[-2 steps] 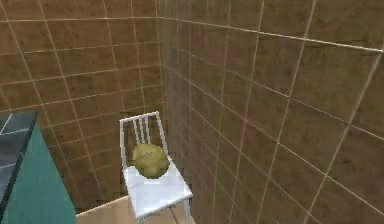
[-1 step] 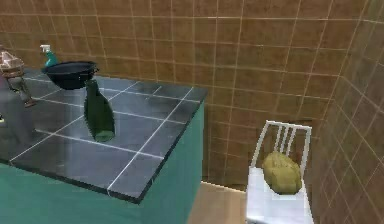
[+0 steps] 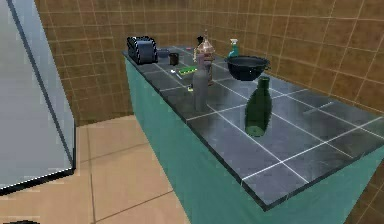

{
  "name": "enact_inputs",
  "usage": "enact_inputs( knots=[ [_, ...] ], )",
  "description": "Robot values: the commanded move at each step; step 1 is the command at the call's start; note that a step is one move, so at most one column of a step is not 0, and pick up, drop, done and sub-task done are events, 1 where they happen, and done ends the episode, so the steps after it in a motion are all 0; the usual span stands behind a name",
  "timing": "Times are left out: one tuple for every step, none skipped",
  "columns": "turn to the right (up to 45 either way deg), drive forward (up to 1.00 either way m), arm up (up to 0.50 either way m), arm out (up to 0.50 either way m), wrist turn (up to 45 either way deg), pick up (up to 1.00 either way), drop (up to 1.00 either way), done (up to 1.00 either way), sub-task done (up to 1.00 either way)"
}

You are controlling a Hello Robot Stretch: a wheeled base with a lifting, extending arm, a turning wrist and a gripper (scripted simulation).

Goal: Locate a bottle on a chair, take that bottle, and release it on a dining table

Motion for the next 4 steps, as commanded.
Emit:
enact_inputs(
  knots=[
    [-9.0, 0.0, 0.0, 0.0, 0.0, 0.0, 0.0, 0.0, 0.0],
    [45.0, 0.0, 0.0, 0.0, 0.0, 0.0, 0.0, 0.0, 0.0],
    [39.0, 0.0, 0.0, 0.0, 0.0, 0.0, 0.0, 0.0, 0.0],
    [0.0, 0.55, 0.0, 0.0, 0.0, 0.0, 0.0, 0.0, 0.0]
  ],
)
